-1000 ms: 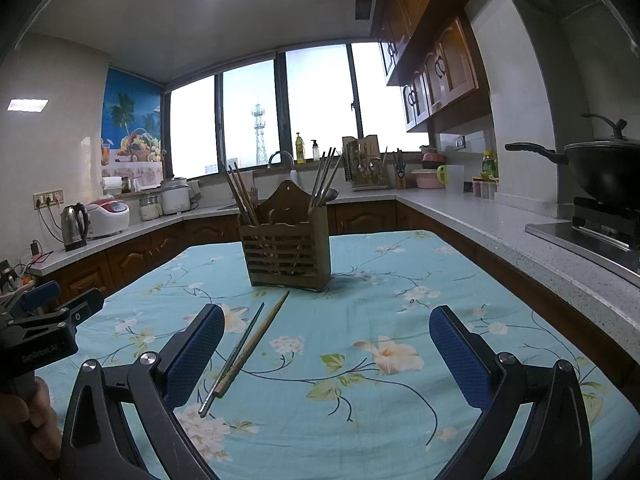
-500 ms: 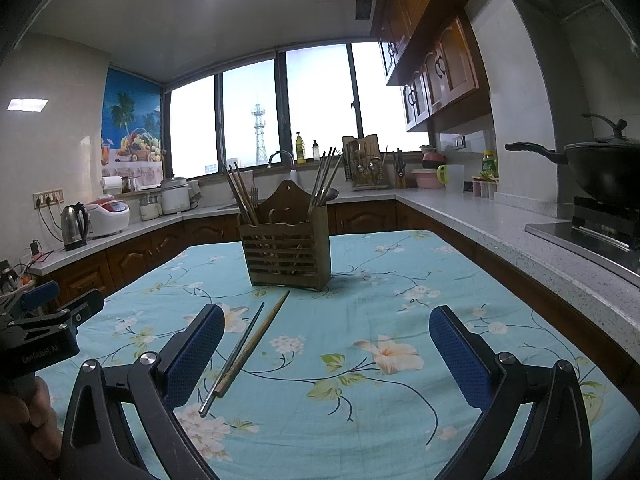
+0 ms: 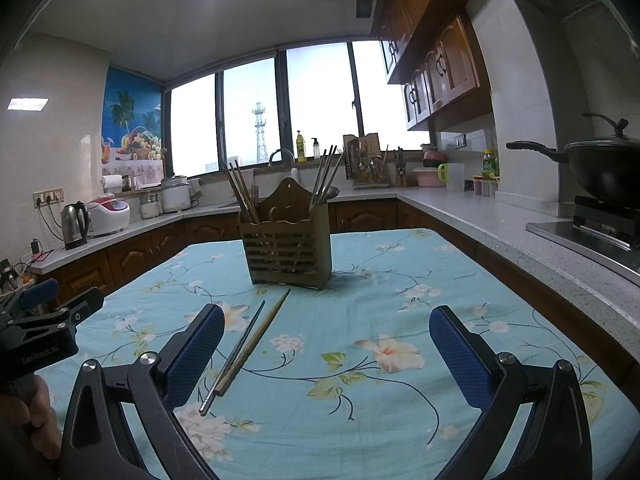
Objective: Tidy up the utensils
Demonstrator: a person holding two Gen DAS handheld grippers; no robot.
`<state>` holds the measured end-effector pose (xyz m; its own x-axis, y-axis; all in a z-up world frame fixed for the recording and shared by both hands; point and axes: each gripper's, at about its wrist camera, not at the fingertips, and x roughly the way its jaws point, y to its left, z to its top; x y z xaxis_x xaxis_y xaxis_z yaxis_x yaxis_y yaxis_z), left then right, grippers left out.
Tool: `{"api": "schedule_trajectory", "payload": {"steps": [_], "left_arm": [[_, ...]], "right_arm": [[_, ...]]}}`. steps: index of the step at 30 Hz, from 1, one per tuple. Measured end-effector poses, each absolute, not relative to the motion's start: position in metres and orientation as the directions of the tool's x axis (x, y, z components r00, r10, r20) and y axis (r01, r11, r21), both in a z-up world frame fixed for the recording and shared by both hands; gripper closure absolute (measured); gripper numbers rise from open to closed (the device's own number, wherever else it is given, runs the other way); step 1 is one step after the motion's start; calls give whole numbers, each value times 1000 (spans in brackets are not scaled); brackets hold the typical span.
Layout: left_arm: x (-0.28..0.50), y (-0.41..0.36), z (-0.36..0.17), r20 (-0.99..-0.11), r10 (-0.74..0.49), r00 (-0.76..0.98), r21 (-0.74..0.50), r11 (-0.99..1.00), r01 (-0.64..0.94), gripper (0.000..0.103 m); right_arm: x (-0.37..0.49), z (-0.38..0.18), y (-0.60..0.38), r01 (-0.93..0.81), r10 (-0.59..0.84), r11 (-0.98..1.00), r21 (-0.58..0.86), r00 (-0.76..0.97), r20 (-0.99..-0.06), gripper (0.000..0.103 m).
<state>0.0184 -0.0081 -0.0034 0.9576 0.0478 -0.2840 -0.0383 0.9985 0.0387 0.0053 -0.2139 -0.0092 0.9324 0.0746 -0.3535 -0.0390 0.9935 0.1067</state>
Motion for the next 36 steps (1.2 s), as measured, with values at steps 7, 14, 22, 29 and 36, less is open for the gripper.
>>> {"api": "schedule_trajectory", "payload": {"steps": [7,14,22,29,36], "left_arm": [[19,-9,-2,-286,43,957,42,999,-32,1],[19,-11,-3,-287,41,957,42,999,-30,1],[20,-12,-4,-289,37,957,42,999,-26,1],[21,-13,-4,-290,36,957,41,999,-25,1],[22,-14,-5,-291,30,956,41,999,-19,1]], "right_arm": [[5,-9,-214,-40,75,994,105,932,-354,0],[6,-10,-213,-40,76,993,107,932,-354,0],[6,-10,-213,-42,77,993,106,932,-354,0],[6,-11,-213,-46,81,993,107,931,-355,0],[6,-11,-213,-44,80,993,107,932,-355,0]]}}
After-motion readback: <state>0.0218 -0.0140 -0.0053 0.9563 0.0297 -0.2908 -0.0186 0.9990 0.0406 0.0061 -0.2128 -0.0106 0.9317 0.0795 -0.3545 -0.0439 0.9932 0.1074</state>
